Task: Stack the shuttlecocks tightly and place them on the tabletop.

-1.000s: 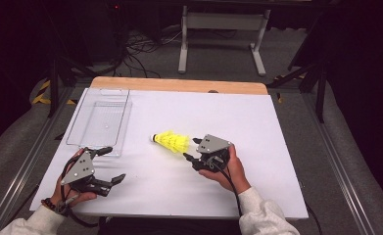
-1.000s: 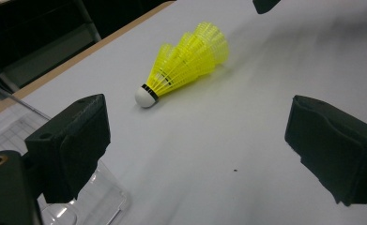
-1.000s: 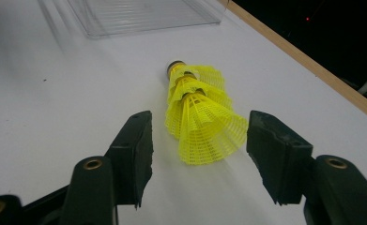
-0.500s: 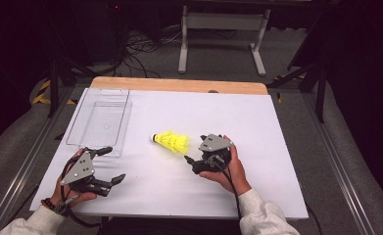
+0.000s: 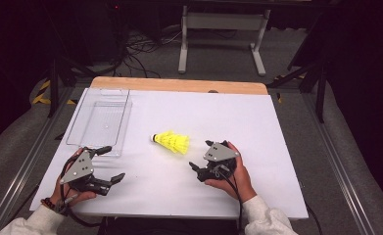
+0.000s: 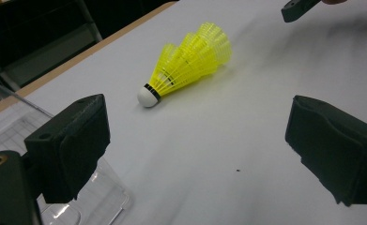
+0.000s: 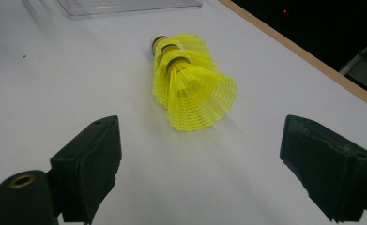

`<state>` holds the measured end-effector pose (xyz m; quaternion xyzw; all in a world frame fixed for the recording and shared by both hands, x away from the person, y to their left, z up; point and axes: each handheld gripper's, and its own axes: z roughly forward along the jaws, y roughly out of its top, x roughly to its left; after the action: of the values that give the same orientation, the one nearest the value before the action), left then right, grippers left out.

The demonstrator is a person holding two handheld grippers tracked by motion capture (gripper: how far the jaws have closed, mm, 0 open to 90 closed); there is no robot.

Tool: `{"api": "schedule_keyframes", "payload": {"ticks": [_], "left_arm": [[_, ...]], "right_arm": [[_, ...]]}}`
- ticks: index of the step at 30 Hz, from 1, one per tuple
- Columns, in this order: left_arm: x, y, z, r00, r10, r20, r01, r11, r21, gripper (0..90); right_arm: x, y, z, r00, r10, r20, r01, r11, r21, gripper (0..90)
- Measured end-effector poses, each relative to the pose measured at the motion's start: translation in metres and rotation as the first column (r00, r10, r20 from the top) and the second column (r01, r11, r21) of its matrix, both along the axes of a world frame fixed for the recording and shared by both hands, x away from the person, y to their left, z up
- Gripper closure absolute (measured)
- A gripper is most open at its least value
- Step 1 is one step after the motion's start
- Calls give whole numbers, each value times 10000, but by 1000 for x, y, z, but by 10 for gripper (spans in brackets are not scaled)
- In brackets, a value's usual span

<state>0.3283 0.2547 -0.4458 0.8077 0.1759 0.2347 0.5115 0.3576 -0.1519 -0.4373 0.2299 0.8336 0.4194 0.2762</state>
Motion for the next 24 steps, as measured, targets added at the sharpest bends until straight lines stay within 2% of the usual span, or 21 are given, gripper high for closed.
{"api": "schedule_keyframes", "payload": {"ticks": [2, 11, 17, 24], "left_arm": [[0, -1, 0, 10000, 23, 4, -23, 10000, 60, 78], [1, 2, -1, 10000, 54, -80, -53, 10000, 59, 75], [-1, 4, -1, 9999, 141, -52, -141, 9999, 68, 73], [-9, 13, -2, 9991, 426, -85, -425, 9990, 107, 69]], "right_arm": [[-4, -6, 0, 10000, -31, 7, 31, 9999, 162, 140], [-14, -23, -5, 9995, -293, -143, 296, 9994, 173, 140], [-17, -25, -9, 9992, -118, -380, 120, 9999, 44, 158], [-11, -16, -10, 9986, 255, -469, -255, 9997, 13, 162]]}}
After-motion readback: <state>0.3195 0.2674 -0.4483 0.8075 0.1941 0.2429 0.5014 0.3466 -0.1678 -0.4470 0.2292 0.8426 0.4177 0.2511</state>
